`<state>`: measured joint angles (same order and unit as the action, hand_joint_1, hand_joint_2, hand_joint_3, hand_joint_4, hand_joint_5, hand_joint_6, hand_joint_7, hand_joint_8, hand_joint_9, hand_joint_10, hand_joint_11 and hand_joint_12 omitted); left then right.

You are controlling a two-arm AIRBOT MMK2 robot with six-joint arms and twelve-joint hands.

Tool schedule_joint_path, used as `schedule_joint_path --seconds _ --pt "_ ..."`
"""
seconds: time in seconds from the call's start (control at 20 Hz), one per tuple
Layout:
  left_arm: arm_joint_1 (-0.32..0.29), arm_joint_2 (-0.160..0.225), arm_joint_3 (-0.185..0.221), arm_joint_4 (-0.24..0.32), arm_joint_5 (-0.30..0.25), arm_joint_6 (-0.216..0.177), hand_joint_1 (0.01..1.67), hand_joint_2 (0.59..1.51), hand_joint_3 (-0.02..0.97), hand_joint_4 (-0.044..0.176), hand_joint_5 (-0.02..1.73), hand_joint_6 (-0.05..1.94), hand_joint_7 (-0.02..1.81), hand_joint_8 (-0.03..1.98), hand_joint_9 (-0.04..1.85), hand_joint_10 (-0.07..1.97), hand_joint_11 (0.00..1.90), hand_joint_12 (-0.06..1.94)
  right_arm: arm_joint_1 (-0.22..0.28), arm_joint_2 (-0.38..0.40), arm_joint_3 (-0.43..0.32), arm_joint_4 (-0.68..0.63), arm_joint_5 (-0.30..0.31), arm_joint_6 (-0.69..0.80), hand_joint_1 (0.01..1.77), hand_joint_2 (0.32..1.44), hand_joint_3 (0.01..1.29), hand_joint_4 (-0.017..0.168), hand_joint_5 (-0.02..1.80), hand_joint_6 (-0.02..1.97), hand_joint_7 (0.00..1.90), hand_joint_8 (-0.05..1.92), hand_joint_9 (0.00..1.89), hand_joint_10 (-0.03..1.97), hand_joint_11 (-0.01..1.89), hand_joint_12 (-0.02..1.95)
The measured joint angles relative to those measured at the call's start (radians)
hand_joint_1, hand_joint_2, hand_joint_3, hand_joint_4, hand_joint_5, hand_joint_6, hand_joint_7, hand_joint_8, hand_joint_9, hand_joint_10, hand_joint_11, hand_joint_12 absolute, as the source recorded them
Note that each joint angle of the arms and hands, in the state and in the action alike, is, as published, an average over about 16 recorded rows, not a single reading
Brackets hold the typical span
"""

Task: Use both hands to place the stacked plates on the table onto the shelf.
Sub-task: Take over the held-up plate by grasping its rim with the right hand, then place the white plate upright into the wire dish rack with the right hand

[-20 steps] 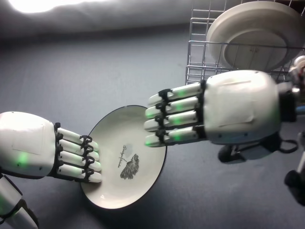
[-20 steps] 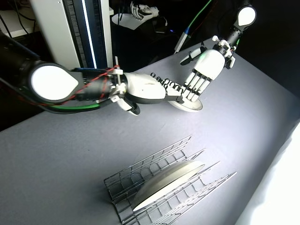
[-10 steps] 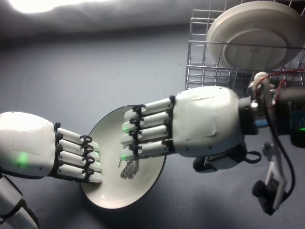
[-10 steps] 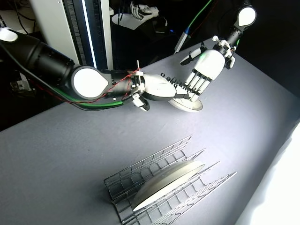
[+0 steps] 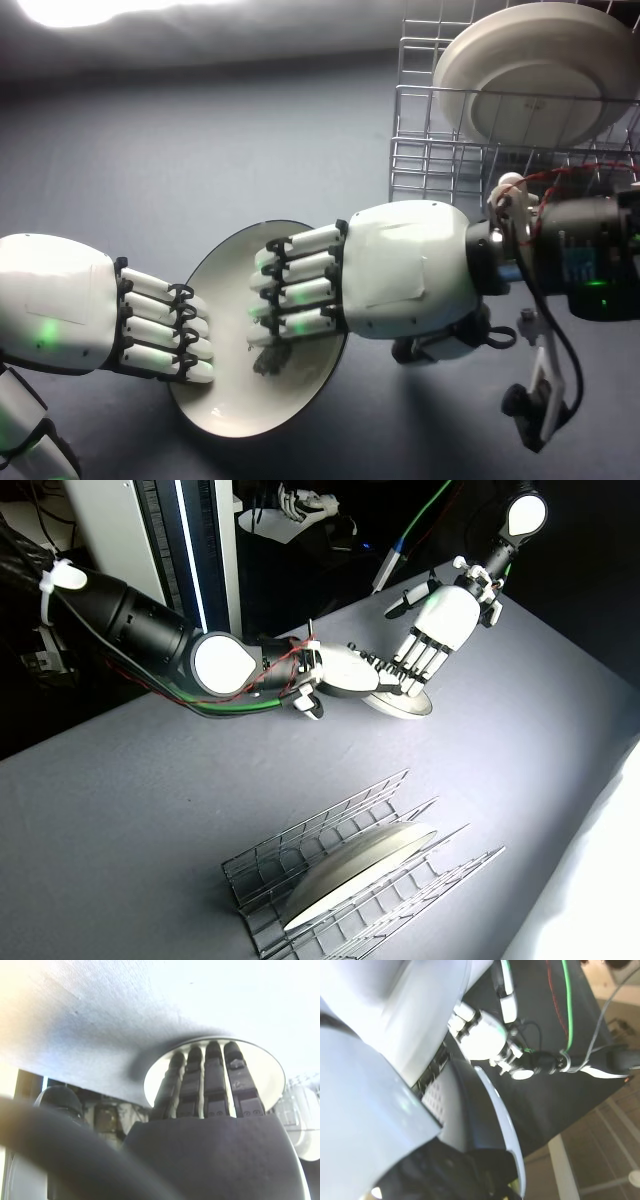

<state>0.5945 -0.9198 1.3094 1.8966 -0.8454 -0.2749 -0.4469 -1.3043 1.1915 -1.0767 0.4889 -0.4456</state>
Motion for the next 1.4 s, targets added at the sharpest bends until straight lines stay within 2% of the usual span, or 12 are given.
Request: schedule_joint_path --seconds 0.35,0.85,1.15,1.4 --pt "-0.003 -0.001 0.001 0.002 0.0 0.0 0.01 1.087 -0.002 -0.008 0.07 -0.03 0.06 -0.02 0.07 -0.01 0.02 0.09 0.006 -0.049 0.043 0.002 -0.014 -0.014 1.18 1.0 0.02 0.004 0.15 0.03 0.13 0.02 0.11 0.01 0.02 0.4" --pt "-0.005 -0.002 0.003 0.004 -0.001 0.0 0.01 1.094 -0.003 -0.008 0.07 -0.03 0.06 -0.02 0.08 -0.01 0.02 0.09 0.027 -0.083 0.066 0.015 -0.023 -0.026 1.19 1.01 0.02 0.003 0.35 0.02 0.34 0.02 0.33 0.08 0.05 1.06" --pt "-0.005 -0.003 0.004 0.004 -0.002 0.0 0.01 1.095 -0.003 -0.008 0.07 -0.03 0.06 -0.02 0.08 -0.01 0.02 0.09 0.03 -0.09 0.068 0.027 -0.015 -0.032 1.22 1.02 0.02 -0.001 0.57 0.03 0.59 0.03 0.59 0.13 0.22 1.35" --pt "-0.007 -0.003 0.005 0.002 -0.002 0.0 0.01 1.096 -0.002 -0.008 0.07 -0.03 0.07 -0.02 0.08 -0.01 0.02 0.09 0.03 -0.093 0.067 0.032 -0.001 -0.04 1.25 1.0 0.02 -0.004 0.71 0.12 0.75 0.14 0.76 0.24 0.48 1.29"
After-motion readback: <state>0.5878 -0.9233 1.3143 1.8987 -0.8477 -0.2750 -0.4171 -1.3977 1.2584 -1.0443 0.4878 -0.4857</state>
